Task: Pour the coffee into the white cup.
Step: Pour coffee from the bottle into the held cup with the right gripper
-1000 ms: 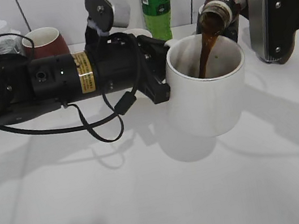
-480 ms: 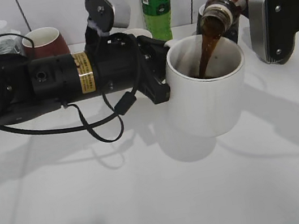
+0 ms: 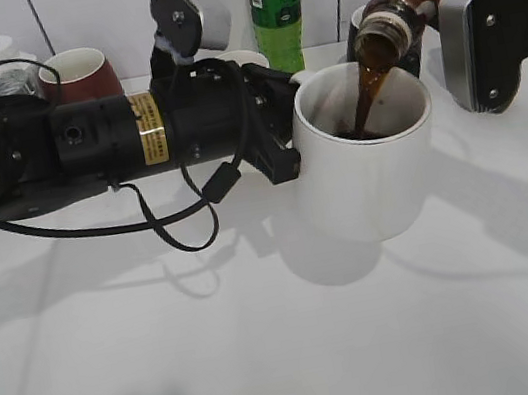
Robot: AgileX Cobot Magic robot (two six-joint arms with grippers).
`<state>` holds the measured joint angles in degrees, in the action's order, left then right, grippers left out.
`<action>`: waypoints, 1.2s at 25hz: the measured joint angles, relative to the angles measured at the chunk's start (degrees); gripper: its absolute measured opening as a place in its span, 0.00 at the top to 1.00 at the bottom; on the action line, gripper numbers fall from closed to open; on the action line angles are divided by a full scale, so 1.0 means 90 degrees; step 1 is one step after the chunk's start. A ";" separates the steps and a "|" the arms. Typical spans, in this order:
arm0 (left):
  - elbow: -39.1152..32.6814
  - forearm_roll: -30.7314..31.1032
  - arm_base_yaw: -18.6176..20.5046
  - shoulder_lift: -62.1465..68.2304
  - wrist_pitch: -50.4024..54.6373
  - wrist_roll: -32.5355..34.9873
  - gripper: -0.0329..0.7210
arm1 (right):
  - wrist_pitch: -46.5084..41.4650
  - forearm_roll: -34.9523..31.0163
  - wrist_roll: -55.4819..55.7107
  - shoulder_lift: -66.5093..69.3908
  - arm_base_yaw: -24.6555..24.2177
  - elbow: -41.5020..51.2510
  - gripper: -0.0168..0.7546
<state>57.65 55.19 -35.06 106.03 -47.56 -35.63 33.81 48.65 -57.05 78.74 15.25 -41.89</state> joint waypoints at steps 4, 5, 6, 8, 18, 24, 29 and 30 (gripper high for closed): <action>0.0000 0.0005 0.0000 0.0000 0.0000 0.0000 0.90 | 0.0000 0.0000 -0.0115 0.0000 0.0000 0.0000 0.30; 0.0000 0.0005 0.0000 0.0000 0.0000 0.0000 0.90 | 0.0000 0.0000 -0.0123 0.0000 0.0000 0.0000 0.30; 0.0000 0.0005 0.0000 0.0000 0.0000 0.0000 0.90 | 0.0000 0.0000 -0.0131 0.0000 0.0000 0.0000 0.30; 0.0000 0.0011 0.0000 0.0000 0.0000 0.0000 0.90 | 0.0000 0.0000 -0.0138 0.0000 0.0000 0.0000 0.30; 0.0000 0.0003 0.0000 0.0000 0.0000 0.0000 0.90 | 0.0007 -0.0012 0.0842 0.0000 0.0000 0.0000 0.30; 0.0000 -0.0488 0.0085 0.0018 0.0000 0.0006 0.90 | 0.0025 0.0013 0.2569 0.0000 0.0000 0.0072 0.30; 0.0000 -0.0572 0.0172 0.0018 0.0002 0.0006 0.90 | 0.0025 0.0041 0.4583 0.0000 0.0000 0.0248 0.30; 0.0000 -0.0572 0.0197 0.0018 0.0002 0.0006 0.90 | 0.0025 0.0041 0.5097 0.0000 0.0000 0.0282 0.30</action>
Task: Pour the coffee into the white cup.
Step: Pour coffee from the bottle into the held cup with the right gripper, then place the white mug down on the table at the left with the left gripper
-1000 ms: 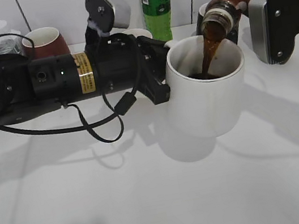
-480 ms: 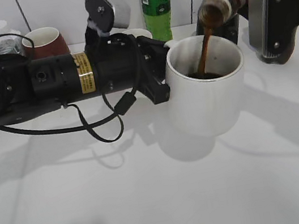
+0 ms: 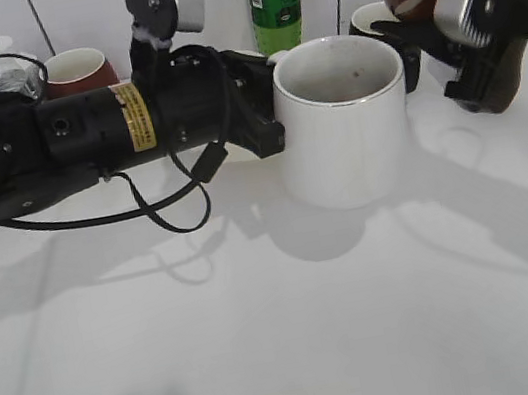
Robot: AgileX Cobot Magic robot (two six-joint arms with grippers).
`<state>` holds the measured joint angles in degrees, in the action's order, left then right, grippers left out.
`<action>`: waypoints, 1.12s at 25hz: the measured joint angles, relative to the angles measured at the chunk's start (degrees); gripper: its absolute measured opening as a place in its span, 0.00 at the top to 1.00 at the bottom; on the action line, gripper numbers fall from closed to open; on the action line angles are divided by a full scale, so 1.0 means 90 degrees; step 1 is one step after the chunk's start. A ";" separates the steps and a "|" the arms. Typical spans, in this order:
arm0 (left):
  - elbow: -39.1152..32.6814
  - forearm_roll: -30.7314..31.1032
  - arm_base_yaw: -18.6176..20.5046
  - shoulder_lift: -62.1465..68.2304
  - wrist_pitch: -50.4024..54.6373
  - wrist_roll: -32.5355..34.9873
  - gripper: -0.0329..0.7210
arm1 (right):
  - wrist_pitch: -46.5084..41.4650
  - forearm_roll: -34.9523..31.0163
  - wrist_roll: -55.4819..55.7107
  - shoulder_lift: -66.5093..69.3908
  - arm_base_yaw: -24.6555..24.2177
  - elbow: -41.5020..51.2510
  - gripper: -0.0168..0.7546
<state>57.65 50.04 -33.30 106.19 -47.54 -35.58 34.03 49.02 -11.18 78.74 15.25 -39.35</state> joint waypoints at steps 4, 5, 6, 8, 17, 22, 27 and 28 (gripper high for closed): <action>-0.0020 0.0038 0.0072 -0.0036 0.0005 0.0006 0.90 | 0.0007 0.0000 0.2082 0.0000 0.0000 0.0107 0.30; -0.0045 0.0038 0.0099 -0.0072 0.0005 0.0006 0.90 | 0.0009 0.0000 0.2609 0.0000 0.0000 0.0125 0.30; -0.0104 0.0038 0.0145 -0.0133 0.0005 0.0006 0.90 | 0.0009 0.0006 0.3033 0.0000 0.0000 0.0126 0.30; -0.0269 0.0046 0.0264 -0.0254 0.0005 0.0040 0.90 | 0.0009 0.0006 0.3969 0.0000 0.0000 0.0126 0.30; -0.1750 -0.0618 0.1185 -0.1155 -0.0083 0.0887 0.90 | 0.0265 0.0000 0.4827 0.0000 0.0000 0.0138 0.30; -0.2738 -0.1695 0.1802 -0.1587 -0.0396 0.1699 0.90 | 0.0647 0.0000 0.4832 0.0000 0.0000 0.0138 0.30; -0.3409 -0.2730 0.2305 -0.1647 -0.0625 0.2434 0.90 | 0.0800 0.0000 0.4840 0.0000 0.0000 0.0138 0.30; -0.3499 -0.2936 0.2389 -0.1647 -0.0625 0.2559 0.90 | 0.0800 0.0000 0.4840 0.0000 0.0000 0.0138 0.30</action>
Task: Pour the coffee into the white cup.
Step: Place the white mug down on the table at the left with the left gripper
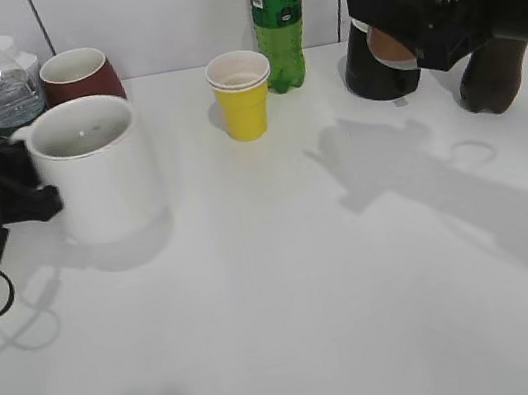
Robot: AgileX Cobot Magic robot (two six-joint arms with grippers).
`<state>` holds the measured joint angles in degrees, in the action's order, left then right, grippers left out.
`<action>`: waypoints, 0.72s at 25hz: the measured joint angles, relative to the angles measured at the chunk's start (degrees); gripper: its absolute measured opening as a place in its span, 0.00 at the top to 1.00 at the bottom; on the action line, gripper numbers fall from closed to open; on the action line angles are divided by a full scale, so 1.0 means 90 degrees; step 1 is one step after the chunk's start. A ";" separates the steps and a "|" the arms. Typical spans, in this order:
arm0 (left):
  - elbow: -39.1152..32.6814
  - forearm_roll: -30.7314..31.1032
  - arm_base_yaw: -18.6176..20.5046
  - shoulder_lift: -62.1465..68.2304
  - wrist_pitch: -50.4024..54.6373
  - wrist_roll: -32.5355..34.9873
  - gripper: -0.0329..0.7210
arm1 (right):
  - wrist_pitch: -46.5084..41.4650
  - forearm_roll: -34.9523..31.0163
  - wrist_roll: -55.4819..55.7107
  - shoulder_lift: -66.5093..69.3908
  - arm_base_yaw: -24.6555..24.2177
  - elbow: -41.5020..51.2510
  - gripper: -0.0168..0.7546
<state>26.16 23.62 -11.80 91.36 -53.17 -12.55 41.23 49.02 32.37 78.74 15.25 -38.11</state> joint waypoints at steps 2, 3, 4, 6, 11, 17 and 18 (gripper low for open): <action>-0.0087 -0.0339 0.0154 0.0000 0.0000 0.0285 0.90 | 0.0019 0.0000 0.0000 0.0000 0.0000 0.0000 0.30; -0.0094 -0.0498 0.0242 0.0008 -0.0022 0.0382 0.90 | 0.0027 0.0000 0.0000 0.0000 0.0000 0.0000 0.30; -0.0109 -0.0640 0.0330 0.0034 -0.0091 0.0465 0.90 | 0.0027 0.0000 0.0000 0.0000 0.0000 0.0000 0.30; -0.0114 -0.0883 0.0484 0.0164 -0.0345 0.0552 0.90 | 0.0028 0.0000 0.0000 0.0000 0.0000 0.0000 0.30; -0.0114 -0.1309 0.0874 0.0720 -0.1012 0.0728 0.90 | 0.0034 -0.0012 0.0005 0.0000 0.0000 0.0000 0.30; 0.0003 -0.1429 0.1101 0.1394 -0.1301 0.0857 0.90 | 0.0036 -0.0034 0.0005 0.0000 0.0000 0.0000 0.30; 0.0067 -0.1454 0.1112 0.1478 -0.1301 0.0867 0.90 | 0.0036 -0.0034 0.0005 0.0000 0.0000 0.0000 0.30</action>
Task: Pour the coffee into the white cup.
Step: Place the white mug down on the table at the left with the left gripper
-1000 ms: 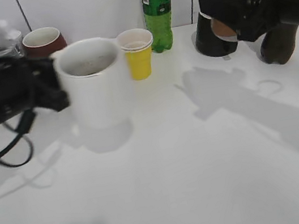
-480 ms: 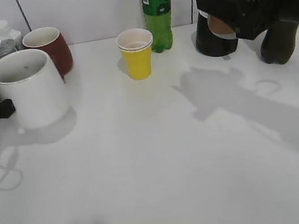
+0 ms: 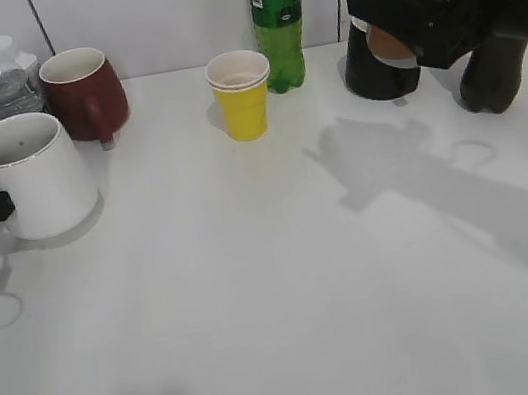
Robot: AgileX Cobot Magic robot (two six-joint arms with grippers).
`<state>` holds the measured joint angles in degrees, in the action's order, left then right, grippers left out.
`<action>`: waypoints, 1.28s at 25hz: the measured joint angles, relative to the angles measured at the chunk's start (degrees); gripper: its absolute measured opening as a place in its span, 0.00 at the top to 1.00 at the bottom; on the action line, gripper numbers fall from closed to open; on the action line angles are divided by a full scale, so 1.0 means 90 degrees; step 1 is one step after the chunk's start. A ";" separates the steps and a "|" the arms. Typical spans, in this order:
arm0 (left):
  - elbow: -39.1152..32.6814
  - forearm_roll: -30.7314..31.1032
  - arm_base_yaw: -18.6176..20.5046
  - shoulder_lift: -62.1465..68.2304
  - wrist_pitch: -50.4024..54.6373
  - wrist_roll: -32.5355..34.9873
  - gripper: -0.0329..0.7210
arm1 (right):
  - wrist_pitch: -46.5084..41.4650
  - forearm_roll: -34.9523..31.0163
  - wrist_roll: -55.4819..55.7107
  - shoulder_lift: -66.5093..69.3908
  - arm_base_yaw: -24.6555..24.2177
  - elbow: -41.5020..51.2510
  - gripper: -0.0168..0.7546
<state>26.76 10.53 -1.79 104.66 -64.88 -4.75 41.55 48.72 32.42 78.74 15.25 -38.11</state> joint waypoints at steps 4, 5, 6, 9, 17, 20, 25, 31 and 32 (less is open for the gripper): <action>0.0250 -0.0040 0.0007 0.0304 -0.0022 0.0024 0.90 | 0.0000 -0.0025 0.0014 0.0000 0.0000 0.0000 0.30; 0.0291 -0.0054 0.0007 0.0379 -0.0047 0.0024 0.90 | 0.0000 -0.0025 0.0014 0.0000 0.0000 0.0000 0.30; 0.0313 -0.0060 0.0009 0.0456 -0.0064 0.0024 0.90 | 0.0000 -0.0026 0.0014 0.0000 0.0000 0.0000 0.30; 0.0328 -0.0073 0.0009 0.0650 -0.0070 0.0030 0.90 | 0.0000 -0.0041 0.0014 0.0000 0.0000 0.0000 0.30; 0.0347 -0.0080 0.0009 0.0826 -0.0326 -0.0064 0.81 | 0.0006 -0.0074 0.0014 0.0000 0.0000 0.0000 0.30; 0.0353 -0.0080 0.0009 0.0826 -0.0360 -0.0095 0.67 | 0.0006 -0.0087 0.0014 0.0000 0.0000 0.0000 0.30; 0.0248 -0.0080 0.0009 0.0737 -0.0347 -0.0095 0.57 | -0.0014 -0.0120 0.0014 0.0000 0.0000 0.0000 0.30; -0.0208 -0.0098 0.0009 0.0359 -0.0349 -0.0095 0.57 | -0.0355 -0.0815 -0.0090 0.0000 0.0000 0.0000 0.30; -0.0303 -0.0098 0.0009 0.0296 -0.0349 -0.0095 0.57 | -0.0479 -0.0962 -0.0193 0.0000 0.0000 0.0000 0.30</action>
<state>24.03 9.65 -1.71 107.32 -68.03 -5.60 37.24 40.06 30.68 78.74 15.25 -38.11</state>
